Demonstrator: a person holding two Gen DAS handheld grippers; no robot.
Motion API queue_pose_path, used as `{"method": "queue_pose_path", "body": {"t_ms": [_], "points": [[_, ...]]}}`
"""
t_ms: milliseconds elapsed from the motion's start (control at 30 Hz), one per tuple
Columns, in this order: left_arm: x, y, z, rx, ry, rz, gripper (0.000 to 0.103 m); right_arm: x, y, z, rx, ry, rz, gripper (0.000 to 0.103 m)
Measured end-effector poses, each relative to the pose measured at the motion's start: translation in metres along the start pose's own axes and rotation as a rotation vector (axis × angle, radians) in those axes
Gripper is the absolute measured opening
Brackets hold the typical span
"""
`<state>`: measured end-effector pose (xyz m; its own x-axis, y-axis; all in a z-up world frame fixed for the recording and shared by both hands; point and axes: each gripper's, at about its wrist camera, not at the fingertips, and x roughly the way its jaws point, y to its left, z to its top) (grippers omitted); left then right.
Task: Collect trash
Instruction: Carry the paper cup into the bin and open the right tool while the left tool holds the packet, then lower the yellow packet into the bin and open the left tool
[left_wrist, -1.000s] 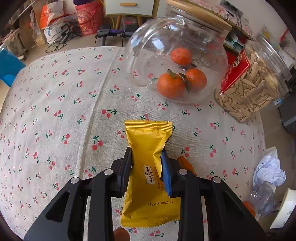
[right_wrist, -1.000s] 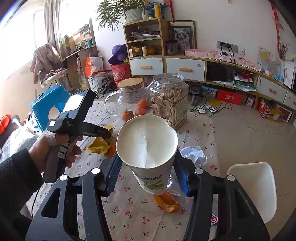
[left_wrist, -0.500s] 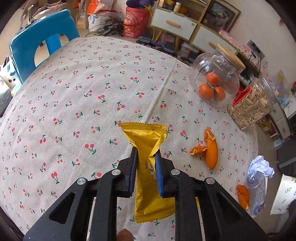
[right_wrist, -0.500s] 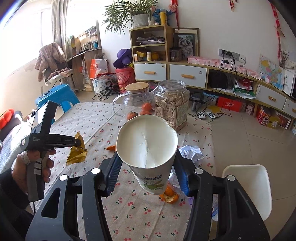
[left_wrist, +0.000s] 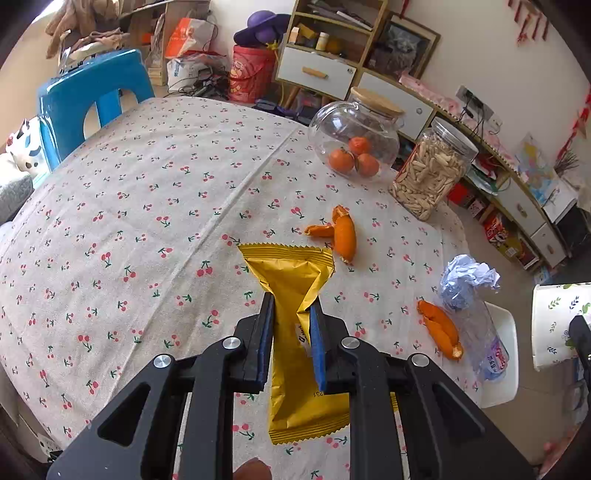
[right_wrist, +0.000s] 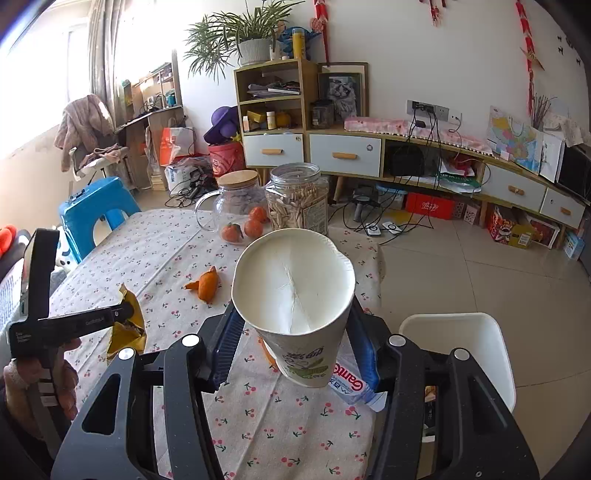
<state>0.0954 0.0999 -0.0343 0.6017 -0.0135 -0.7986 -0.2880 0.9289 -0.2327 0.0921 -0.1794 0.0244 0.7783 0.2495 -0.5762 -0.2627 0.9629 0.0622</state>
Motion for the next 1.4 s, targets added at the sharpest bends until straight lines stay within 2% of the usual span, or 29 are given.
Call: {"method": "queue_pose_path", "body": {"t_ms": [500, 800, 1033, 1067, 1133, 1233, 1400], "points": [[-0.005, -0.080, -0.018, 0.097, 0.011, -0.114, 0.018, -0.002, -0.081, -0.010, 0.144, 0.011, -0.156, 0.051], [-0.004, -0.128, -0.026, 0.158, 0.031, -0.186, 0.018, 0.017, -0.134, -0.016, 0.280, 0.048, -0.270, 0.051], [-0.010, -0.174, -0.029, 0.226, 0.036, -0.258, 0.018, 0.042, -0.178, -0.029, 0.378, 0.115, -0.372, 0.053], [-0.010, -0.181, -0.029, 0.235, 0.039, -0.267, 0.018, 0.043, -0.185, -0.033, 0.399, 0.122, -0.379, 0.055], [-0.010, -0.197, -0.031, 0.252, 0.048, -0.290, 0.018, 0.041, -0.195, -0.036, 0.434, 0.126, -0.391, 0.077], [-0.008, -0.222, -0.033, 0.278, 0.054, -0.316, 0.018, 0.031, -0.204, -0.039, 0.446, 0.114, -0.439, 0.091], [0.003, -0.258, -0.038, 0.282, 0.089, -0.359, 0.019, 0.016, -0.222, -0.043, 0.448, 0.131, -0.514, 0.096]]}}
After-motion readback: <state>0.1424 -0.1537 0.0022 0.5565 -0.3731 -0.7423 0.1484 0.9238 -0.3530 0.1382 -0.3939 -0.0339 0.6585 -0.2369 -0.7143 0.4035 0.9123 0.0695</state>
